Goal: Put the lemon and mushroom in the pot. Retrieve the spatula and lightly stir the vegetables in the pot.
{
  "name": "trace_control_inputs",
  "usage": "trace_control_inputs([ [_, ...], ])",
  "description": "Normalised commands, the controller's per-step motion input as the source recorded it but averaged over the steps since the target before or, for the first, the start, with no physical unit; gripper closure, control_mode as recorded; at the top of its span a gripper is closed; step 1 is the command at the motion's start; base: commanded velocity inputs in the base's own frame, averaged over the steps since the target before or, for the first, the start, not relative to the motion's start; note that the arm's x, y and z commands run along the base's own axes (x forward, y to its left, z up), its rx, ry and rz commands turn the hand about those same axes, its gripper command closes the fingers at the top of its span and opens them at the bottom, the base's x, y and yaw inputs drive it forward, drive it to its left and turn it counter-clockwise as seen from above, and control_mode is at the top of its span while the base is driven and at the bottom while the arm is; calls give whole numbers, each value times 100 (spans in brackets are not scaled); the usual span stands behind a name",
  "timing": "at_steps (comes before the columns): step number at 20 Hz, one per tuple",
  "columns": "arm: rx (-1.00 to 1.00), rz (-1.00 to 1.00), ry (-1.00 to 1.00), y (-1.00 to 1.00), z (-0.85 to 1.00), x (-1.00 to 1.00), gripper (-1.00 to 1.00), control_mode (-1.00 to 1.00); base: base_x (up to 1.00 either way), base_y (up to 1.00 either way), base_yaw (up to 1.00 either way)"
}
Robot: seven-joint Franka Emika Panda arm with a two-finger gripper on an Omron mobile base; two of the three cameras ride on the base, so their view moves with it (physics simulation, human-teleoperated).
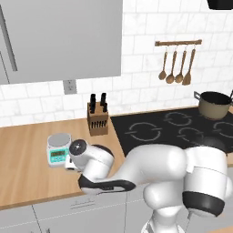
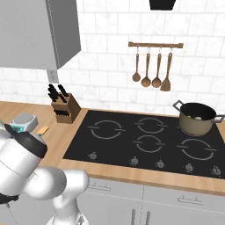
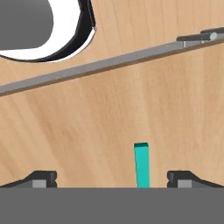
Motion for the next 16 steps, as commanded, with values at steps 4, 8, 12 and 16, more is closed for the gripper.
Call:
trace_control_inputs([
  [4,2,0,8,16,-8,3,-100,-100,0,0,0],
  [8,0,0,0,3,-8,0,-100,-100,0,0,0],
  [12,0,0,0,0,-11,0,-100,-100,0,0,0],
  [16,0,0,0,0,-10,16,-100,-100,0,0,0],
])
